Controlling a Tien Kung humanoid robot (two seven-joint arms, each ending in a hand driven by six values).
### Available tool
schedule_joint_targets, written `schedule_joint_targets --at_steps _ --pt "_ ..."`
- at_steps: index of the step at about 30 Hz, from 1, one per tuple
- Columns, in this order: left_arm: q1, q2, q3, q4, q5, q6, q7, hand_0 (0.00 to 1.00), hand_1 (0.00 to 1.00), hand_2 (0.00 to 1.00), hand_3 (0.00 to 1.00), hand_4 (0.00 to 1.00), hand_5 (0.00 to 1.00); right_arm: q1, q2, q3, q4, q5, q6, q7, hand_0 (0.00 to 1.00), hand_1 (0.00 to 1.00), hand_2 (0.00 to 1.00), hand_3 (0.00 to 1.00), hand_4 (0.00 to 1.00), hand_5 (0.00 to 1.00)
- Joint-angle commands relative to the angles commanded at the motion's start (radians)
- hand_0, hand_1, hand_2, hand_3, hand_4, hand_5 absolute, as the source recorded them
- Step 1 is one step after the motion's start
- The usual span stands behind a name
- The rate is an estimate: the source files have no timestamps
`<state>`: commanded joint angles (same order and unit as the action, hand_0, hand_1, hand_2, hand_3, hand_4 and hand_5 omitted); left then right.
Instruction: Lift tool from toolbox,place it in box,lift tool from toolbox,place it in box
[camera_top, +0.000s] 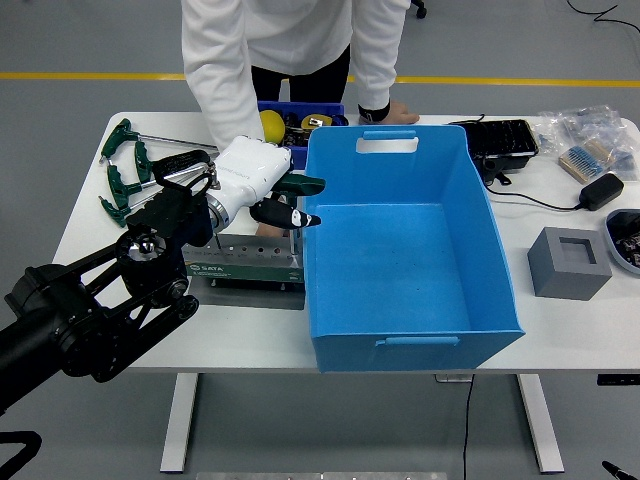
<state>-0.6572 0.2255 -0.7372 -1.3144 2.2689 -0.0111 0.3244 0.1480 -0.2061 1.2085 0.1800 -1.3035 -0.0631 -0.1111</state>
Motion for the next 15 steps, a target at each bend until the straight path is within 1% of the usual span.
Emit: schedule_joint_targets --at_steps 5,8,9,14,15 --pt "0.001 0.003 0.003 0.006 0.0 0.033 0.0 0.168 0.002 0.002 0.027 0.998 0.737 0.0 0.0 0.003 0.0 -0.003 0.0 -0.001 0.775 0.699 0.731 0.704 0.994 0.786" --pt "0.001 0.009 0.005 -0.002 0.0 0.069 0.001 0.168 0.002 0.002 0.027 0.998 0.737 0.0 0.0 0.003 0.0 -0.004 0.0 0.0 0.775 0.699 0.731 0.704 0.994 0.786" --pt "0.001 0.01 0.005 -0.004 0.0 0.076 0.001 0.157 0.002 0.002 0.003 0.998 0.919 0.0 0.0 0.003 0.0 -0.003 0.0 0.0 0.774 0.699 0.731 0.704 0.994 0.786" --pt "0.001 0.015 0.003 -0.016 0.0 0.108 0.005 0.157 0.002 0.002 0.003 0.998 0.919 0.0 0.0 0.006 0.0 -0.006 0.0 -0.001 0.774 0.699 0.731 0.704 0.994 0.786" --pt "0.001 0.016 0.002 -0.018 0.0 0.112 0.005 0.159 0.002 0.002 0.002 0.94 0.998 0.0 0.0 0.008 0.0 -0.007 0.0 -0.001 0.774 0.698 0.731 0.704 0.994 0.787"
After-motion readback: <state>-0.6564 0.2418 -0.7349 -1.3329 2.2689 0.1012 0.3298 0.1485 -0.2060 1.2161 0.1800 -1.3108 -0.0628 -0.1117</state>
